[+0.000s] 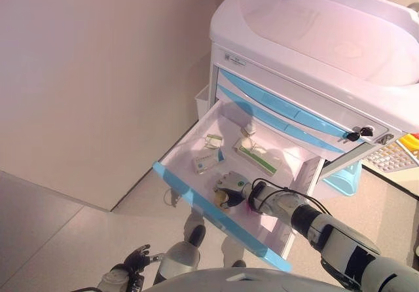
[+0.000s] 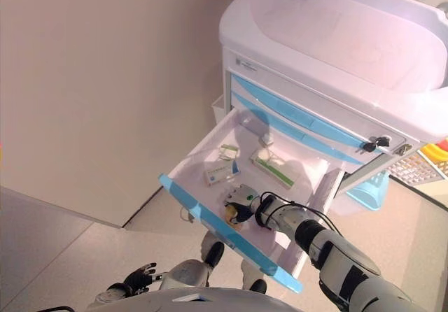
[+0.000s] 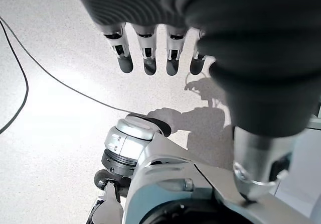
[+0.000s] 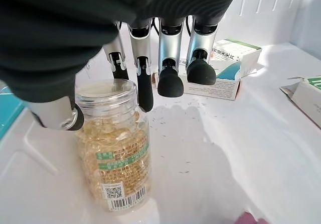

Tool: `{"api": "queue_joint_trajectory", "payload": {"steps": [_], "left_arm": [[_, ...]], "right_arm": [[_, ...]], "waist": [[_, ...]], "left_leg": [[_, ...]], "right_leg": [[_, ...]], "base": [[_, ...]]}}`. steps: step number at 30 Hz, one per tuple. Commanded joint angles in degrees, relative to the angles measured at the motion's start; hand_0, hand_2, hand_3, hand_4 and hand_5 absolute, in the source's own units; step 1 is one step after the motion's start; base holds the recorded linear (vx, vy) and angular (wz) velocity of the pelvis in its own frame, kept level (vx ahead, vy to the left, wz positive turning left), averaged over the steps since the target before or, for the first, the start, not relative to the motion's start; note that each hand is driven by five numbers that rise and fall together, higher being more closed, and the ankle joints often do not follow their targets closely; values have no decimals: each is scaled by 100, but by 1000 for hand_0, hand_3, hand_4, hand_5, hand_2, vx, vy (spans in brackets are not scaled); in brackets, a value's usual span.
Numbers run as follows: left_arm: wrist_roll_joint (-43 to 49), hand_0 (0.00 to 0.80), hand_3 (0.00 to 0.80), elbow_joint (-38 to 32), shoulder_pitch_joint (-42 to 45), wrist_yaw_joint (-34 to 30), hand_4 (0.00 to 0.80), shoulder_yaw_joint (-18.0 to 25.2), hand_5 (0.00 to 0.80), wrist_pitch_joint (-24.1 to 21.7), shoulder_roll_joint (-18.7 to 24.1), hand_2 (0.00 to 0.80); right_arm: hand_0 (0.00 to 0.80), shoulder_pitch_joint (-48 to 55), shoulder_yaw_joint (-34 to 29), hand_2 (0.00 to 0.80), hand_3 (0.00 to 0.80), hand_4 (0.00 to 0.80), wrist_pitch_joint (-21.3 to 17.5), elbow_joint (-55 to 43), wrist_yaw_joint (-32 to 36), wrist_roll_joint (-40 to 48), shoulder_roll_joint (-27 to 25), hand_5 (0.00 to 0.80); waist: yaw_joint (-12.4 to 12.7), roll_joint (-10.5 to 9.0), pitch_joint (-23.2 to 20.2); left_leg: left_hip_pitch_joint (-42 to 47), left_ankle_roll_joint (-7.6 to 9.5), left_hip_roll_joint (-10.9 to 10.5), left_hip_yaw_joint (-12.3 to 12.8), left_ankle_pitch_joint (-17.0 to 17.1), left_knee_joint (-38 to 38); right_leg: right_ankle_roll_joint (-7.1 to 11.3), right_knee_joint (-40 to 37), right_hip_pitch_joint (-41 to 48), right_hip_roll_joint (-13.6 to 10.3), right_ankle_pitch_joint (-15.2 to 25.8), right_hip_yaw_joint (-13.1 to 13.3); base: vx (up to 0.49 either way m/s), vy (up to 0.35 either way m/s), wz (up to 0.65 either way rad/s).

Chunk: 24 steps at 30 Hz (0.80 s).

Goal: Open the drawer and pick up the medicine

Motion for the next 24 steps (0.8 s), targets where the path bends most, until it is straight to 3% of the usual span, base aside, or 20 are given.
{"api": "queue_joint_trajectory", "payload": {"steps": [1, 7, 12, 18, 24], "left_arm": [[80, 0, 0, 272, -187, -38, 0, -151, 0, -45, 30, 0], [-41, 0, 0, 248, -126, -54, 0, 94, 0, 47, 108, 0], [-126, 0, 0, 226, -81, -48, 0, 251, 0, 93, 100, 0], [-122, 0, 0, 236, -1, -59, 0, 348, 0, 87, 107, 0], [-174, 0, 0, 296, 28, -26, 0, 272, 0, 120, 110, 0]], "right_arm": [[800, -281, -90, 800, 800, 800, -1, -780, 82, 303, -308, 800], [800, -439, -582, 800, 800, 800, 355, -2993, 1391, 1560, -1493, 800], [800, -550, -1481, 800, 800, 800, 490, -4004, 2296, 2626, -2211, 800], [800, -889, -2397, 800, 800, 800, 799, -4615, 2872, 4211, -2849, 800], [800, -1846, -2988, 800, 800, 800, 974, -3977, 2626, 5641, -3191, 800]], "waist": [[-63, -161, -27], [-371, -294, -40], [-625, -342, -85], [-812, -367, -137], [-892, -394, -225]], "left_leg": [[150, 23, -102, 42, -523, 7], [237, 6, -38, 262, -586, 7], [329, 32, 5, 472, -643, 7], [445, 53, 26, 646, -703, 7], [570, 62, 23, 766, -766, 7]], "right_leg": [[300, 182, -15, -191, 72, 211], [314, 192, -26, -162, 114, 452], [310, 208, -25, -146, 128, 679], [303, 230, -10, -143, 142, 866], [304, 234, 39, -156, 154, 971]], "base": [[0, 0, 0], [-4, 9, -10], [-1, 31, -27], [11, 38, -19], [35, 35, -14]]}}
